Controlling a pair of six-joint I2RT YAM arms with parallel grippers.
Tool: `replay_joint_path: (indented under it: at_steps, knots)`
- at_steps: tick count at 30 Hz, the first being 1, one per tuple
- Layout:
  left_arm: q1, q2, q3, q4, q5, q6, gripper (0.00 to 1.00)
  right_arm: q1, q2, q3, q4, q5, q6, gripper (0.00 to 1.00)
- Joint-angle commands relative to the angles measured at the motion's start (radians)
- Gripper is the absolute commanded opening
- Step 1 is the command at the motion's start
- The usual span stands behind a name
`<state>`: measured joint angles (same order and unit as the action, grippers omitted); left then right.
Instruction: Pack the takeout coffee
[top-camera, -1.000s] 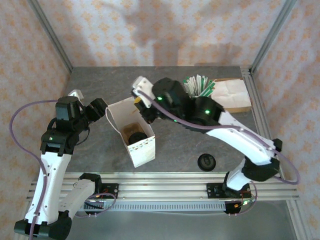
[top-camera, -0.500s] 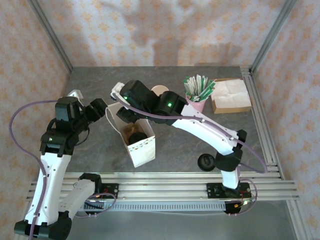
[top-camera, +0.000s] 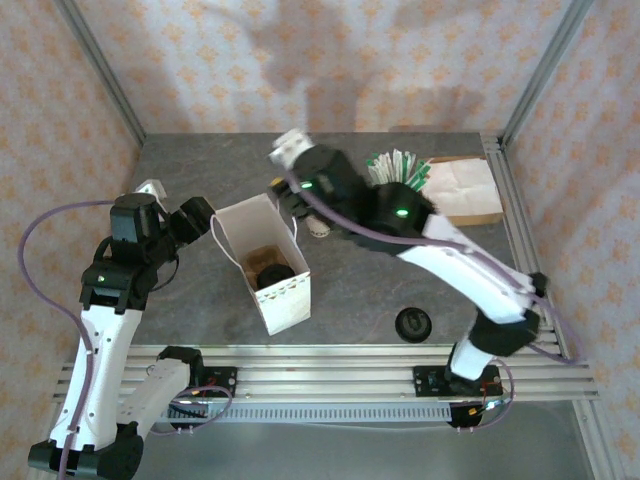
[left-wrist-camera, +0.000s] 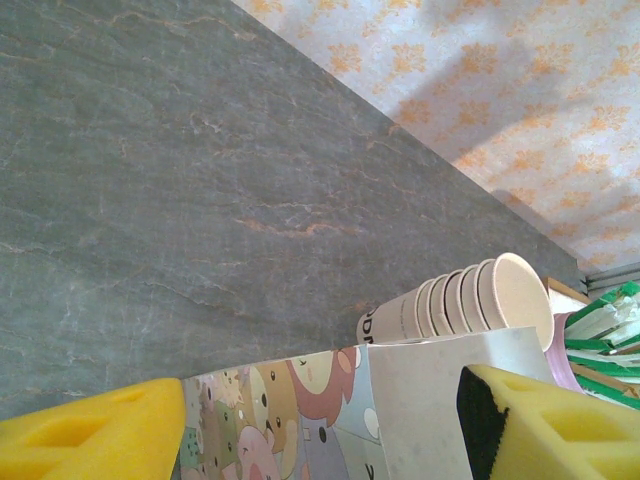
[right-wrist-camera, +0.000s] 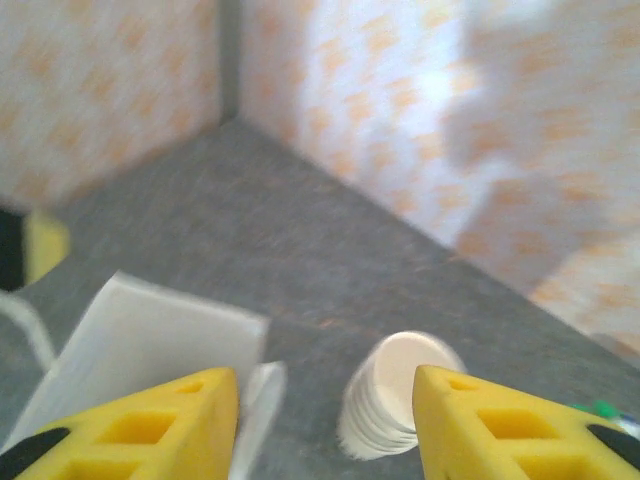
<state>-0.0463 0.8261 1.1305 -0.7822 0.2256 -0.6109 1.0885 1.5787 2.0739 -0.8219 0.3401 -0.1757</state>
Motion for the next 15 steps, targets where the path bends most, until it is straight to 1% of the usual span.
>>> replay_joint_path:
  at_steps: [1, 3, 5, 7, 9, 10, 12, 15]
  knots:
    - [-0.01, -0.013, -0.01, -0.006, -0.033, 0.012, 0.73, -0.161, -0.225, -0.137, 0.152, 0.157, 0.094, 0.49]
    - [-0.009, -0.015, -0.016, -0.005, -0.032, 0.012, 0.73, -0.332, -0.311, -0.231, 0.152, 0.105, 0.157, 0.49]
    - [-0.01, -0.015, -0.021, 0.001, -0.026, 0.013, 0.73, -0.516, -0.344, -0.297, 0.116, 0.031, 0.21, 0.49]
    - [-0.009, -0.015, -0.029, 0.006, -0.025, 0.013, 0.73, -0.717, -0.337, -0.356, 0.078, -0.115, 0.277, 0.49]
    - [-0.01, -0.013, -0.032, 0.006, -0.024, 0.016, 0.73, -0.911, -0.312, -0.436, 0.093, -0.325, 0.356, 0.49]
    - [-0.009, -0.013, -0.032, 0.005, -0.022, 0.016, 0.73, -0.978, -0.295, -0.47, 0.116, -0.402, 0.382, 0.48]
    - [-0.01, -0.013, -0.031, 0.0, -0.017, 0.022, 0.73, -1.087, -0.235, -0.531, 0.168, -0.5, 0.421, 0.47]
    - [-0.01, -0.019, -0.031, -0.011, -0.022, 0.03, 0.73, -1.173, -0.096, -0.549, 0.195, -0.582, 0.433, 0.42]
